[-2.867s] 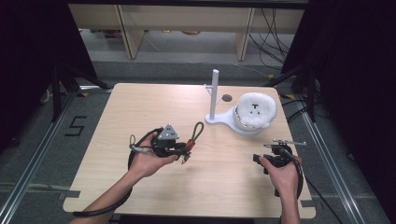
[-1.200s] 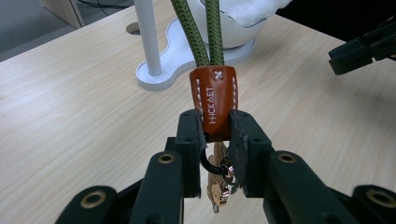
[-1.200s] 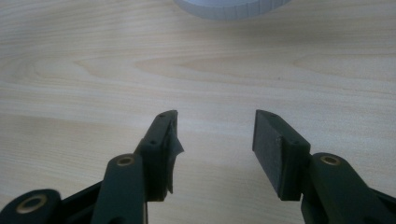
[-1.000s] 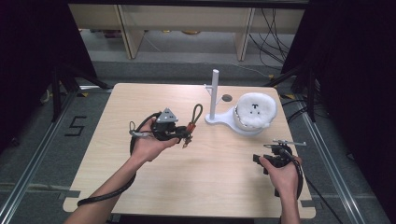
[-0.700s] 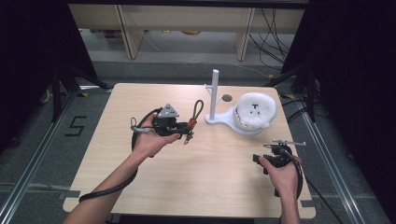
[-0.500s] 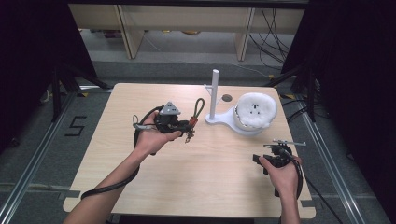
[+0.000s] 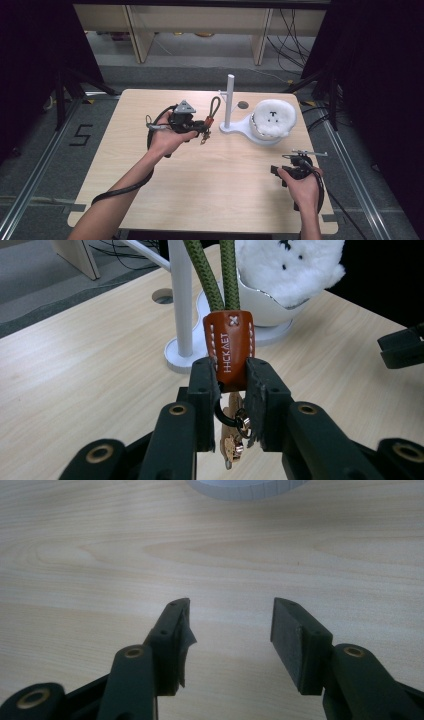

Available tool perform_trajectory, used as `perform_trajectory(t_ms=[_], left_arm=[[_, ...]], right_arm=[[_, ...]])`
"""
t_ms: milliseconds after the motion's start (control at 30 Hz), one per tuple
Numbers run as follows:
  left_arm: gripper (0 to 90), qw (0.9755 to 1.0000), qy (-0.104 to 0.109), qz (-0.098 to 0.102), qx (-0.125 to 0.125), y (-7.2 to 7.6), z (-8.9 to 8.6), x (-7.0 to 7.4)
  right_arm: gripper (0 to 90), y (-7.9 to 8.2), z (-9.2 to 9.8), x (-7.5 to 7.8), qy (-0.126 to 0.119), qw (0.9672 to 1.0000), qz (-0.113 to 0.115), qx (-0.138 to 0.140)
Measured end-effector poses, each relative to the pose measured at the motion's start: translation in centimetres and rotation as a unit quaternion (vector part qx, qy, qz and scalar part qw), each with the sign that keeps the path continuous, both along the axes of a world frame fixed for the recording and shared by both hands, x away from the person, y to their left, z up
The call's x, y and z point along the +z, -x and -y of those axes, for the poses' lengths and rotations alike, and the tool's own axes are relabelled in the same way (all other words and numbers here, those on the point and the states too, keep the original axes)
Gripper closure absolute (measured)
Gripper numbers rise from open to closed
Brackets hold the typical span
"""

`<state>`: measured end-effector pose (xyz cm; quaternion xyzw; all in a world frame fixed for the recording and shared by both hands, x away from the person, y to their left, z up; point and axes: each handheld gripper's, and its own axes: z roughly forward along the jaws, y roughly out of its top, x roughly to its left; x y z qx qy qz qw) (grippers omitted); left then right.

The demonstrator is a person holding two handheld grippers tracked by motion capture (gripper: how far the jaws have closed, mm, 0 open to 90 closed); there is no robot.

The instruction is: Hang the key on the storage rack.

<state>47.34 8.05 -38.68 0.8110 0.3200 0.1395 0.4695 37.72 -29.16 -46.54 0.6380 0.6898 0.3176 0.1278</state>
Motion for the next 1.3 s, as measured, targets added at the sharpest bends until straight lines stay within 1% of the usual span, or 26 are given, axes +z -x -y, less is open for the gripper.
perform_trajectory(t_ms=[33, 67, 100, 133, 167, 233, 300, 333, 367, 433, 467, 500, 600, 667, 733, 800, 867, 900, 933, 1067, 1100, 1133, 1200, 1233, 1267, 1300], left_arm=[[73.7, 1.0, 0.004, 0.0, 0.005, -0.1, 0.1, 0.0], [73.7, 1.0, 0.007, -0.001, 0.004, -0.3, 0.2, 0.0], [73.7, 0.9999, 0.006, -0.001, 0.01, -0.4, 0.2, 0.0], [73.7, 1.0, -0.002, 0.002, 0.005, -0.6, 0.1, 0.1], [73.6, 0.9999, 0.005, 0.0, 0.011, -0.7, 0.3, 0.1], [73.6, 0.9999, 0.008, 0.0, 0.01, -0.9, 0.4, 0.2], [73.6, 1.0, 0.001, 0.002, 0.007, -1.2, 0.5, 0.5], [73.6, 0.9999, 0.011, 0.002, 0.008, -1.3, 0.7, 0.5], [73.6, 0.9999, 0.01, 0.002, 0.01, -1.4, 0.8, 0.6], [73.6, 1.0, 0.0, 0.002, 0.007, -1.8, 0.8, 0.7], [73.6, 0.9999, 0.011, -0.002, 0.011, -1.9, 0.9, 0.6], [73.6, 0.9999, -0.001, -0.001, 0.01, -2.1, 0.9, 0.6], [73.6, 0.9999, 0.0, -0.007, 0.011, -2.6, 1.0, 0.4], [73.5, 0.9998, 0.001, -0.01, 0.017, -2.9, 1.1, 0.1], [73.5, 0.9997, 0.01, -0.013, 0.019, -3.2, 1.2, 0.0], [73.5, 0.9997, 0.005, -0.013, 0.019, -3.4, 1.2, -0.1], [73.5, 0.9996, 0.008, -0.018, 0.02, -3.5, 1.4, -0.1], [73.5, 0.9994, 0.016, -0.019, 0.023, -3.5, 1.6, -0.2], [73.4, 0.9995, 0.009, -0.02, 0.023, -3.6, 1.5, -0.2], [73.3, 0.9993, 0.012, -0.026, 0.026, -3.8, 1.9, -0.4], [73.3, 0.999, 0.02, -0.028, 0.03, -3.9, 2.1, -0.5], [73.3, 0.9991, 0.014, -0.027, 0.029, -4.0, 2.1, -0.6], [73.2, 0.9991, 0.012, -0.029, 0.03, -4.0, 2.2, -0.7], [73.2, 0.9989, 0.018, -0.031, 0.03, -4.1, 2.4, -0.8], [73.2, 0.9988, 0.018, -0.031, 0.034, -4.1, 2.6, -0.9], [73.2, 0.999, 0.011, -0.032, 0.03, -4.2, 2.5, -1.0]], right_arm=[[50.9, 0.1, -0.3, 0.2, -0.018, 0.9996, -0.02, -0.012], [50.9, 0.1, -0.3, 0.3, -0.021, 0.9994, -0.023, -0.015], [50.9, 0.1, -0.4, 0.3, -0.021, 0.9994, -0.023, -0.018], [50.9, 0.1, -0.4, 0.4, -0.022, 0.9992, -0.026, -0.02], [50.9, 0.1, -0.5, 0.4, -0.028, 0.999, -0.025, -0.024], [50.9, 0.1, -0.6, 0.4, -0.038, 0.9988, -0.022, -0.023], [50.9, 0.1, -0.6, 0.4, -0.039, 0.9988, -0.022, -0.022], [50.8, 0.1, -0.5, 0.4, -0.038, 0.9988, -0.022, -0.021], [50.9, 0.1, -0.6, 0.4, -0.039, 0.9987, -0.024, -0.021], [50.9, 0.1, -0.6, 0.3, -0.034, 0.9989, -0.023, -0.024], [50.9, 0.1, -0.6, 0.4, -0.037, 0.9987, -0.026, -0.025], [50.9, 0.1, -0.6, 0.3, -0.037, 0.9987, -0.026, -0.025], [50.8, 0.1, -0.6, 0.3, -0.04, 0.9987, -0.023, -0.02], [50.9, 0.1, -0.5, 0.3, -0.039, 0.9988, -0.024, -0.018], [50.9, 0.1, -0.5, 0.3, -0.039, 0.9988, -0.022, -0.02], [50.8, 0.1, -0.5, 0.3, -0.04, 0.9987, -0.025, -0.02], [50.9, 0.1, -0.5, 0.3, -0.037, 0.9988, -0.025, -0.022], [50.8, 0.1, -0.5, 0.2, -0.033, 0.9991, -0.02, -0.019], [50.8, 0.1, -0.5, 0.2, -0.034, 0.999, -0.023, -0.018], [50.9, 0.1, -0.5, 0.3, -0.039, 0.9988, -0.023, -0.018], [50.9, 0.1, -0.5, 0.3, -0.039, 0.9988, -0.024, -0.018], [50.8, 0.1, -0.6, 0.3, -0.04, 0.9987, -0.025, -0.019], [50.9, 0.1, -0.5, 0.2, -0.036, 0.9988, -0.025, -0.022], [50.9, 0.1, -0.5, 0.3, -0.04, 0.9987, -0.025, -0.018], [50.8, 0.1, -0.5, 0.2, -0.038, 0.9988, -0.024, -0.018], [50.9, 0.1, -0.5, 0.1, -0.039, 0.9989, -0.019, -0.016]])
